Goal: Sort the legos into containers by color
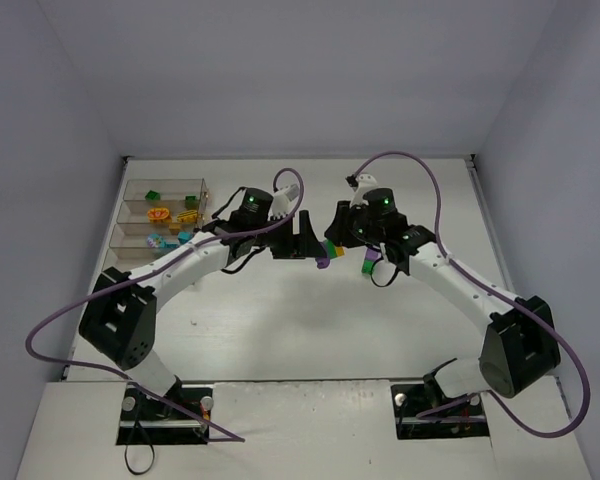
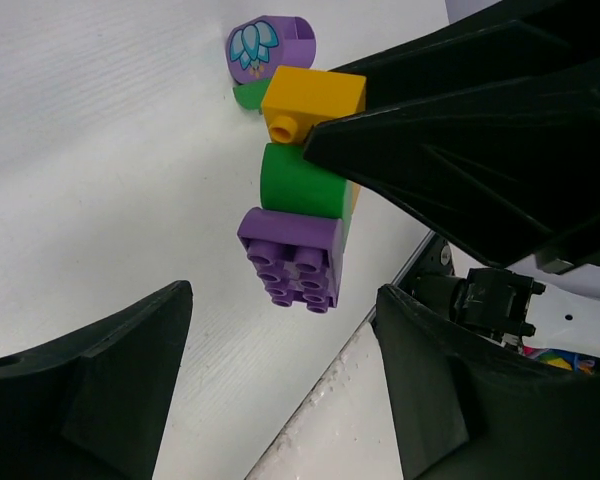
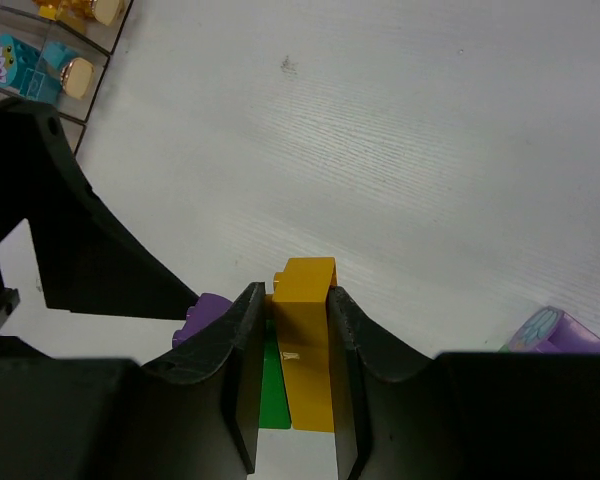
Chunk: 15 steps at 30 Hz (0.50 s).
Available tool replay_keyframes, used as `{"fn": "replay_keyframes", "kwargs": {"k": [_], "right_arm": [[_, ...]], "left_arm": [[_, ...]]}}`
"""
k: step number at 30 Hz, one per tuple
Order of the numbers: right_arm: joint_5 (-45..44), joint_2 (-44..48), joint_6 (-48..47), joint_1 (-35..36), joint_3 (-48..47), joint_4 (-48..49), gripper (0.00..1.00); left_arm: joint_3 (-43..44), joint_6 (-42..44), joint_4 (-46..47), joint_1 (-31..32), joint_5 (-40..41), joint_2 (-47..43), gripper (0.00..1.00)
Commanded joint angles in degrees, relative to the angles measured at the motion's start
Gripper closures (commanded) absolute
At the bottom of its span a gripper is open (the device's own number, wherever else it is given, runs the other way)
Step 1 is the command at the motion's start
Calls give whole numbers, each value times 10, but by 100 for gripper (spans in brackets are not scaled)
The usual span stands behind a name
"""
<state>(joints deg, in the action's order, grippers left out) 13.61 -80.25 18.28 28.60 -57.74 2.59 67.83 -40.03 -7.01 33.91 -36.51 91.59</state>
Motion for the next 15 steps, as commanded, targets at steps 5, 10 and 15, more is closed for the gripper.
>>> {"fn": "replay_keyframes", "kwargs": {"k": [5, 10, 15], "right_arm": [[9, 37, 11, 1, 3, 48, 100], [8, 46, 12, 2, 13, 50, 100], [3, 53, 12, 1, 19, 51, 100]], "left_arm": [[38, -25, 58, 15, -20, 10, 35], [37, -41, 88, 17, -27, 18, 48], [34, -51, 101, 19, -42, 25, 81]]}}
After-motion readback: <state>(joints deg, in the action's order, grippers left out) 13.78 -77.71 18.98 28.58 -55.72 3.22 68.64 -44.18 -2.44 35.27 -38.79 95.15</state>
